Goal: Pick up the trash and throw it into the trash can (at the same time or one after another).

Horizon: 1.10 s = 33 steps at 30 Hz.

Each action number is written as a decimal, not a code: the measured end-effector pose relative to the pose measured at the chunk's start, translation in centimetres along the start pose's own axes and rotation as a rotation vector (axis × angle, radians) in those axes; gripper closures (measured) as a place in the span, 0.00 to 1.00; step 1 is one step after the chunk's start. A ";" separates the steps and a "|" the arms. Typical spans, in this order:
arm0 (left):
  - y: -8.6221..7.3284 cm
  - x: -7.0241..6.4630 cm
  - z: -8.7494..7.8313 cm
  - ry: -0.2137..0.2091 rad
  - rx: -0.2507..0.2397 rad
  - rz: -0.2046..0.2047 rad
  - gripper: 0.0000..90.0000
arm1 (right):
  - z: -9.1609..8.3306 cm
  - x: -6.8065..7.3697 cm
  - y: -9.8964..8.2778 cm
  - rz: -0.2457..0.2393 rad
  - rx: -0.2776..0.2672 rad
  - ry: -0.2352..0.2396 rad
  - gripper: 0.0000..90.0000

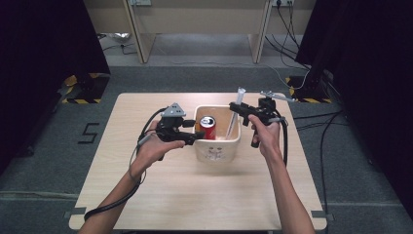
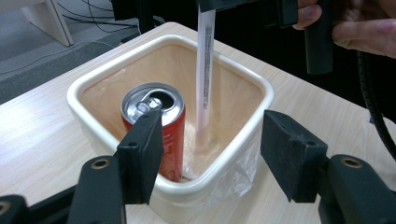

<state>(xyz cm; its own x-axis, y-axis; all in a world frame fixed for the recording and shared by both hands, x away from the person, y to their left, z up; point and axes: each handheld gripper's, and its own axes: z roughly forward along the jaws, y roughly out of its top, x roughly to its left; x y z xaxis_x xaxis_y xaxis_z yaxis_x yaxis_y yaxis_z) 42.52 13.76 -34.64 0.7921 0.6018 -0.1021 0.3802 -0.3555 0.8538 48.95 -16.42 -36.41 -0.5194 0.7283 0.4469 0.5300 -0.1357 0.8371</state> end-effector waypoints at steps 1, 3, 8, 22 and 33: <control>-0.1 0.1 -0.1 0.001 0.002 0.000 0.43 | -0.1 0.0 0.1 -0.003 -0.003 -0.002 0.42; -0.2 0.2 -0.2 0.004 0.003 -0.001 0.43 | -0.4 0.1 0.4 -0.002 -0.027 -0.003 0.38; -0.5 0.4 -0.4 0.009 -0.001 -0.006 0.43 | -1.7 0.0 0.8 -0.038 -0.031 -0.047 0.27; -1.4 0.6 -1.3 0.022 -0.007 -0.011 0.43 | -6.0 -1.8 -0.4 -0.131 -0.025 -0.169 0.22; -2.8 0.7 -2.1 0.029 -0.016 -0.020 0.39 | -8.0 -2.3 -3.0 -0.226 0.042 -0.262 0.21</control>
<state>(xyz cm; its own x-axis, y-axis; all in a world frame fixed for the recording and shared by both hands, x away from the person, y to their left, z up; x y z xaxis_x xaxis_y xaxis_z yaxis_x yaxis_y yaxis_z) 41.06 16.67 -36.07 0.7700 0.6294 -0.1042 0.3877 -0.3320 0.8599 43.18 -23.05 -37.36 -0.4398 0.8853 0.1513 0.4510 0.0720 0.8896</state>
